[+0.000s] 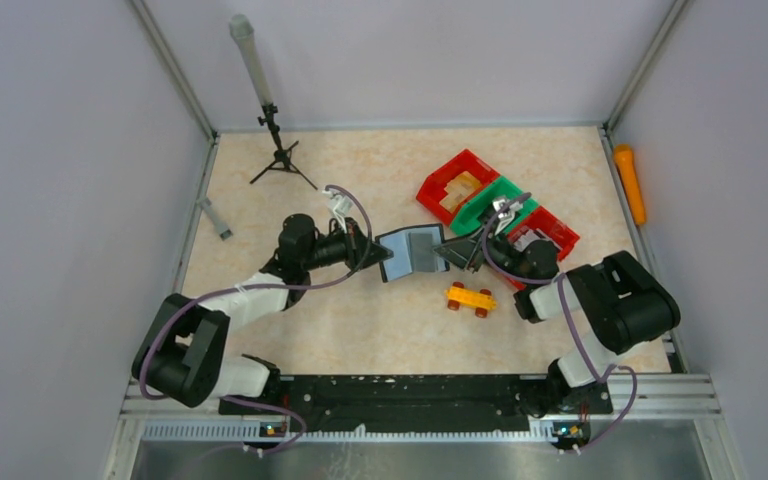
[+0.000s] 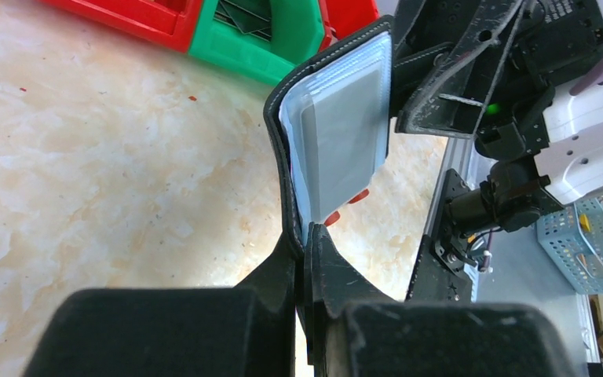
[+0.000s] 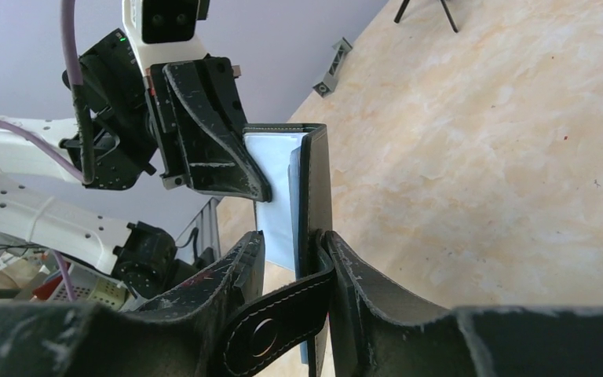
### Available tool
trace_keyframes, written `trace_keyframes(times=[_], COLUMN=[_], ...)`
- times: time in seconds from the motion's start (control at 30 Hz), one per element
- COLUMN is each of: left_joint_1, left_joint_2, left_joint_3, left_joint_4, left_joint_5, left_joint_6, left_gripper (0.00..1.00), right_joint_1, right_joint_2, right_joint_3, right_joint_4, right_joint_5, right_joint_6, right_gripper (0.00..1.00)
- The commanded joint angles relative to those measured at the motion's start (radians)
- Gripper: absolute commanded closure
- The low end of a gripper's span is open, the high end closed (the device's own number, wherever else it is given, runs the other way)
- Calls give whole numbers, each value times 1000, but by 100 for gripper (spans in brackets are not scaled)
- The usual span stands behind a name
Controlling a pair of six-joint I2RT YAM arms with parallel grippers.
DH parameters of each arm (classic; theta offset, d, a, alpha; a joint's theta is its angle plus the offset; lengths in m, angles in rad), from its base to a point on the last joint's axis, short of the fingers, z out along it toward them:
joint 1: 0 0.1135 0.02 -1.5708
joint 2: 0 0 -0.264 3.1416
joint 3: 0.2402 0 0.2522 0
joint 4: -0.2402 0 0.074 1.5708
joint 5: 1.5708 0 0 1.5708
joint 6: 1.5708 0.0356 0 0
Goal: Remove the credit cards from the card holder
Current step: Remove the credit card from the card holder.
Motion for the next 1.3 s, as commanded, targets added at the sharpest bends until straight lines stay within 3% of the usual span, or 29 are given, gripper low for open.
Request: trace_keyframes(times=[0.0,0.13,0.3,0.53,0.67,1.07,1.27], left_joint_1=[4,15,22,27,29,29,28], left_joint_2=[14,3,1,-9,-8,73,89], left_joint_3=[43,37,33,30,28,54,63], left_joint_4=[-8,-10,3,0,7,71,69], left_joint_5=[-36,-46,-31,-31,-21,62,75], left_joint_6=[29,33,23,21,14,-46,-51], left_gripper=[100,100,100,100,100,100,100], right_joint_1=[-9,-9,-7,-6,0,62,76], right_joint_2=[4,-24,-63,-63,-63,-89,-95], right_joint_3=[6,7,25,37,51,108,121], right_joint_4=[97,12,-157,-199,-244,-444,-484], right_joint_5=[-35,-31,-6,-13,-8,34,47], right_joint_6=[-9,-60,-142,-165,-186,-317,-336], right_gripper=[64,65,73,73,81,91,82])
